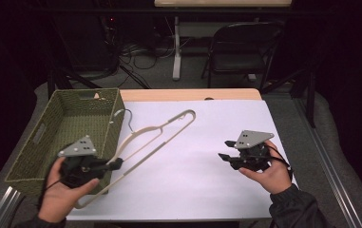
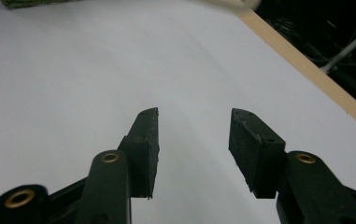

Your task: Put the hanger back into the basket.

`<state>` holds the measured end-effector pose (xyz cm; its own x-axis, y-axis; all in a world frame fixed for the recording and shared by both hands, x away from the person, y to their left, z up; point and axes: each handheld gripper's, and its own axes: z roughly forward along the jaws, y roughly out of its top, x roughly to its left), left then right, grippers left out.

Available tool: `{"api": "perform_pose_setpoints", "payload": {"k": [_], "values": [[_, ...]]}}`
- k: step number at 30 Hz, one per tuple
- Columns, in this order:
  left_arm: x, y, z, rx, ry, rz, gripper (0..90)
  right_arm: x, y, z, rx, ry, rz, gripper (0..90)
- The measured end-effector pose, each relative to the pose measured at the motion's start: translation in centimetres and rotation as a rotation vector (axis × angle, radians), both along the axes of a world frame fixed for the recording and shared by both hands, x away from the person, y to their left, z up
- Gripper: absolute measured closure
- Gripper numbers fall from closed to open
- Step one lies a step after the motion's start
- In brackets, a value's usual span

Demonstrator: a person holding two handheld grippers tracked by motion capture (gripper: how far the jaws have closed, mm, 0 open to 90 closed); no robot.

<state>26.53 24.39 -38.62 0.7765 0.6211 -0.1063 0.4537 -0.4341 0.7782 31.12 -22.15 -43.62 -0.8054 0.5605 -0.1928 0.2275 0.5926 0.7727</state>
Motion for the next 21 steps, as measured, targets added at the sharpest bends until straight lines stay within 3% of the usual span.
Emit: {"api": "perform_pose_setpoints", "payload": {"k": [1, 2, 5, 6, 9, 13, 14, 21], "values": [[0.4, 1.4, 1.0, 0.011, -0.021, 0.016, 87.4, 0.1, -0.6, -0.7, 0.003, 0.010, -0.023, 52.5], [0.4, 1.4, 1.0, 0.011, -0.021, 0.016, 87.4, 0.1, -0.9, -1.1, 0.006, 0.015, -0.035, 52.5], [1.5, 4.3, 2.3, -0.003, -0.040, 0.071, 87.4, 0.3, -1.6, -1.9, 0.022, 0.038, -0.068, 52.2], [1.5, 4.3, 2.3, -0.003, -0.040, 0.071, 87.4, 0.3, -1.6, -1.9, 0.022, 0.038, -0.068, 52.2], [2.4, 6.7, 3.0, 0.003, -0.063, 0.111, 87.4, 0.6, -2.2, -2.5, 0.056, 0.073, -0.106, 51.0], [3.5, 9.2, 3.5, 0.004, -0.069, 0.166, 87.4, 0.8, -2.6, -3.0, 0.075, 0.095, -0.128, 50.5], [4.1, 10.5, 3.7, 0.003, -0.071, 0.192, 87.4, 0.9, -2.8, -3.4, 0.088, 0.108, -0.138, 50.2], [5.6, 13.3, 3.5, 0.010, -0.068, 0.237, 87.3, 0.8, -3.0, -4.4, 0.092, 0.109, -0.164, 49.4]]}}
